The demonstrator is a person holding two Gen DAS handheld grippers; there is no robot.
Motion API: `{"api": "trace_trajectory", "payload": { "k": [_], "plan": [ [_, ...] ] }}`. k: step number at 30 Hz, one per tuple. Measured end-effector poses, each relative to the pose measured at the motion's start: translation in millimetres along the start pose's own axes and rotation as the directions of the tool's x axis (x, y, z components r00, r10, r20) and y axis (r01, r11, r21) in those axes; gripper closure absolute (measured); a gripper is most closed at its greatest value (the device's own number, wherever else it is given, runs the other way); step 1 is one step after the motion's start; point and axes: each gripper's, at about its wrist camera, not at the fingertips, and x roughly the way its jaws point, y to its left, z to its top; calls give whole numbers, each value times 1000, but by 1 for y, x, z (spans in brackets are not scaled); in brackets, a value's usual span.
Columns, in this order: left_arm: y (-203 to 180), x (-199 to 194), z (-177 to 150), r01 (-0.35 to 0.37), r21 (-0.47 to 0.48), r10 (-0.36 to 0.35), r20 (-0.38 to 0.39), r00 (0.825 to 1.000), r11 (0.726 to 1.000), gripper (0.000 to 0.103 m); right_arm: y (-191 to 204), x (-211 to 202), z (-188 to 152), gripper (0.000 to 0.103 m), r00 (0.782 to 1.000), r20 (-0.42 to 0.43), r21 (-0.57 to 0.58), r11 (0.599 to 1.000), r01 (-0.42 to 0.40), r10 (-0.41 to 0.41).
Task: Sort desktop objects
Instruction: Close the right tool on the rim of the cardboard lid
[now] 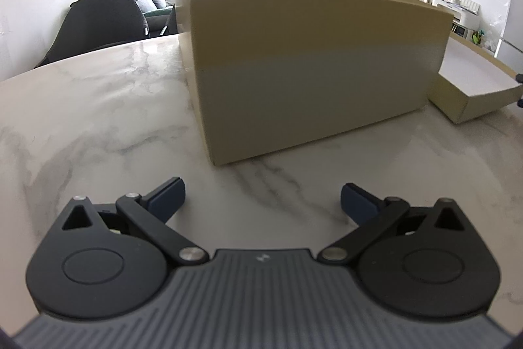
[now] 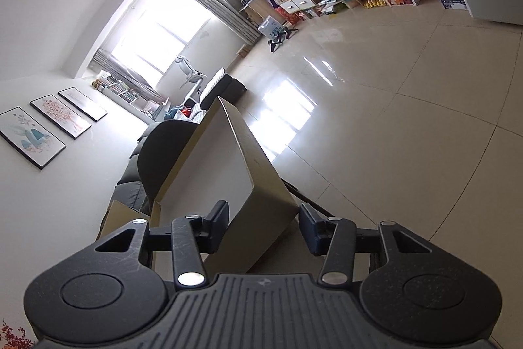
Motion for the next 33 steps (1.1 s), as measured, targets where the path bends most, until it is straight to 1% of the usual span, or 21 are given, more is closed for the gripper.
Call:
{"api": "trace_trajectory", "payload": {
  "k": [4, 8, 15, 19, 27, 33],
  "plan": [
    [1, -2, -1, 23, -21, -23, 2, 1000, 1000, 0, 0, -21, -1, 54, 1000, 20, -7, 1000, -21, 22],
    [3, -5, -1, 55, -63, -55, 5, 998, 997, 0, 3, -44, -4, 54, 998, 43, -26, 999, -47, 48],
    [4, -10, -1, 85, -109, -85, 3, 996, 990, 0, 14, -81, -8, 56, 992, 78, -65, 993, -98, 103],
    [1, -13, -1, 118, -130, -119, 1, 993, 984, 0, 22, -99, -10, 57, 987, 101, -97, 988, -119, 128],
    [-10, -21, -1, 167, -115, -166, 12, 986, 979, 0, 28, -137, -9, 59, 977, 139, -147, 979, -139, 160],
    [-15, -28, 1, 196, -103, -194, 29, 980, 975, 0, 35, -159, -16, 60, 971, 154, -193, 969, -152, 183]
  ]
}}
